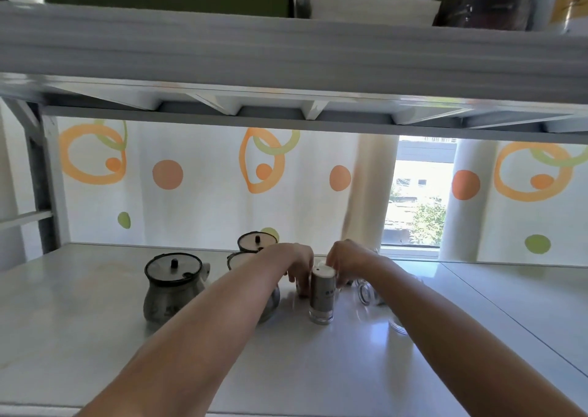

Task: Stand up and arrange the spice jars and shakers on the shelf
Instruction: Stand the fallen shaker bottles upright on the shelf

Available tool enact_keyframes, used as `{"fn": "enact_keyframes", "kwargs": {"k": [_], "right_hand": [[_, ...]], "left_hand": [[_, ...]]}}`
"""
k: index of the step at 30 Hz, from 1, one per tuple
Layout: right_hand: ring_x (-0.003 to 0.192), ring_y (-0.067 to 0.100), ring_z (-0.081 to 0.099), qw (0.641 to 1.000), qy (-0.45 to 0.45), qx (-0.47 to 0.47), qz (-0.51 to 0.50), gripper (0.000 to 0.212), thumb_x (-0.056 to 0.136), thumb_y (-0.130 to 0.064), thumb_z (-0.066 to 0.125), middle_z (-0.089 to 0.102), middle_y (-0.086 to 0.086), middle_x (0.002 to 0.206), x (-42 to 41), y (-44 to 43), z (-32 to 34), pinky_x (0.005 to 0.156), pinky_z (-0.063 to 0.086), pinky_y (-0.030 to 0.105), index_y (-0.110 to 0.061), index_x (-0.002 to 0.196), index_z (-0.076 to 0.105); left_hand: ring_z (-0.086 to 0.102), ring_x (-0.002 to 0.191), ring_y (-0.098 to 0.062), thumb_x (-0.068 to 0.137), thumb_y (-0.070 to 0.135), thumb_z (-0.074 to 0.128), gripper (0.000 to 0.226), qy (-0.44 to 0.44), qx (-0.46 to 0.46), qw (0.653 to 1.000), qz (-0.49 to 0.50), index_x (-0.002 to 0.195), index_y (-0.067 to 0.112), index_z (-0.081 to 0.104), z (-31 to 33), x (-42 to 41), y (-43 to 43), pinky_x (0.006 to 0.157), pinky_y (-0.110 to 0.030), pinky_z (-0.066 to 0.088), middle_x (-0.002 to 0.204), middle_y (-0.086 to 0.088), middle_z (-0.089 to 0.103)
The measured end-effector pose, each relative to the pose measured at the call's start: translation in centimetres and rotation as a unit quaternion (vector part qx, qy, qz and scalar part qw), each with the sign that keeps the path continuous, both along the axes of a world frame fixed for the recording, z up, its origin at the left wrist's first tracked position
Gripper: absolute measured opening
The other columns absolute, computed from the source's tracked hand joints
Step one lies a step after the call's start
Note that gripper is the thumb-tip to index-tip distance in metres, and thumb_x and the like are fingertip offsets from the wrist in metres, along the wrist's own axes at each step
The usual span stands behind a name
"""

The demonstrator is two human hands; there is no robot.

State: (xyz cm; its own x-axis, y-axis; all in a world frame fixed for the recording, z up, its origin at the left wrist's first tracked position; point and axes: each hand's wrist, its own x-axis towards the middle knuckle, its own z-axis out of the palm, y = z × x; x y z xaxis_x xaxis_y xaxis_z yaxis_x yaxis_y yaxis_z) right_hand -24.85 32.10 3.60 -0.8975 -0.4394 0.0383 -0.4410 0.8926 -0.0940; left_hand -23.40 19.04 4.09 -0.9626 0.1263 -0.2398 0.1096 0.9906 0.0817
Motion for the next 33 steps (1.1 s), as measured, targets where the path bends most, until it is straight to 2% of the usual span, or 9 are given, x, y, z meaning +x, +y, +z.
{"fn": "enact_keyframes", "kwargs": {"k": [6, 9, 12, 17, 21, 24, 28, 30, 33], "right_hand": [[0.079, 0.019, 0.058, 1.0, -0.002, 0.01, -0.004, 0.029, 0.058, -0.011, 0.086, 0.067, 0.007, 0.084, -0.7, -0.2, 0.6, 0.077, 0.05, 0.029, -0.018, 0.078, 0.067], [0.08, 0.02, 0.057, 1.0, -0.002, 0.006, -0.011, 0.036, 0.061, -0.013, 0.084, 0.071, 0.012, 0.098, -0.6, -0.2, 0.7, 0.078, 0.051, 0.031, -0.006, 0.093, 0.07], [0.081, 0.019, 0.052, 1.0, -0.002, 0.014, 0.005, 0.035, 0.073, -0.015, 0.075, 0.067, 0.014, 0.098, -0.2, -0.4, 0.2, 0.07, 0.042, 0.025, -0.003, 0.105, 0.068], [0.081, 0.021, 0.049, 0.999, -0.003, 0.04, 0.02, 0.027, 0.08, -0.013, 0.067, 0.061, 0.013, 0.089, 0.4, -0.7, -0.4, 0.068, 0.038, 0.025, -0.001, 0.104, 0.066], [0.083, 0.014, 0.05, 0.999, -0.012, 0.038, 0.028, 0.029, 0.08, -0.01, 0.068, 0.069, 0.013, 0.107, 0.6, -0.2, 1.4, 0.055, 0.035, 0.018, -0.004, 0.108, 0.069], [0.072, 0.011, 0.058, 0.997, -0.041, -0.057, 0.022, 0.028, 0.078, -0.005, 0.07, 0.072, 0.014, 0.105, 0.1, 1.7, 2.9, 0.053, 0.039, 0.01, -0.002, 0.105, 0.07], [0.057, 0.008, 0.057, 0.972, -0.06, -0.223, -0.045, 0.024, 0.086, -0.008, 0.064, 0.069, 0.011, 0.083, -0.5, 6.9, 4.6, 0.052, 0.046, 0.015, 0.006, 0.105, 0.066], [0.06, 0.015, 0.058, 0.936, -0.048, -0.332, -0.107, 0.023, 0.086, -0.009, 0.064, 0.067, 0.014, 0.082, -0.8, 10.1, 4.2, 0.053, 0.046, 0.02, 0.006, 0.102, 0.066], [0.071, 0.025, 0.057, 0.87, -0.062, -0.453, -0.186, 0.023, 0.084, -0.009, 0.065, 0.064, 0.019, 0.09, -0.5, 14.1, 1.7, 0.058, 0.044, 0.025, 0.008, 0.101, 0.064]], "left_hand": [[0.057, 0.064, -0.013, 0.079, 0.005, 0.068, 0.029, -0.027, 0.07, 0.997, 0.025, 0.106, -0.004, 0.068, 0.9, 0.0, -0.4, 0.056, -0.02, 0.043, 0.066, -0.002, 0.061], [0.059, 0.066, -0.017, 0.085, -0.001, 0.061, 0.032, -0.019, 0.177, 0.983, 0.053, 0.117, -0.003, 0.06, 1.9, 0.2, -0.7, 0.06, -0.024, 0.047, 0.067, -0.006, 0.06], [0.058, 0.081, -0.024, 0.083, 0.004, 0.068, 0.032, 0.034, 0.272, 0.96, 0.065, 0.114, 0.0, 0.06, 2.6, 0.7, -0.7, 0.064, -0.028, 0.052, 0.075, -0.009, 0.059], [0.059, 0.081, -0.022, 0.078, 0.006, 0.075, 0.039, 0.082, 0.282, 0.955, 0.053, 0.113, -0.004, 0.062, 2.2, 0.8, -0.5, 0.058, -0.024, 0.053, 0.097, -0.012, 0.059], [0.057, 0.074, -0.016, 0.078, 0.008, 0.074, 0.039, 0.089, 0.272, 0.957, 0.051, 0.113, -0.001, 0.061, 2.0, 0.7, -0.7, 0.06, -0.025, 0.051, 0.093, -0.01, 0.06], [0.058, 0.081, -0.017, 0.082, 0.021, 0.072, 0.038, 0.103, 0.255, 0.96, 0.039, 0.113, 0.002, 0.064, 2.3, 0.8, -0.7, 0.064, -0.024, 0.048, 0.092, -0.008, 0.062], [0.06, 0.108, -0.026, 0.084, 0.026, 0.068, 0.033, 0.248, 0.275, 0.928, 0.036, 0.109, 0.005, 0.067, 3.1, 0.6, 0.2, 0.087, -0.029, 0.046, 0.114, -0.012, 0.067], [0.062, 0.106, -0.027, 0.082, 0.02, 0.069, 0.026, 0.288, 0.299, 0.909, 0.031, 0.104, 0.006, 0.068, 3.4, 0.6, 1.5, 0.091, -0.031, 0.048, 0.11, -0.014, 0.069], [0.065, 0.101, -0.024, 0.079, 0.014, 0.072, 0.022, 0.266, 0.261, 0.928, -0.022, 0.1, 0.006, 0.072, 3.3, 0.6, 4.2, 0.089, -0.028, 0.05, 0.105, -0.012, 0.071]]}}
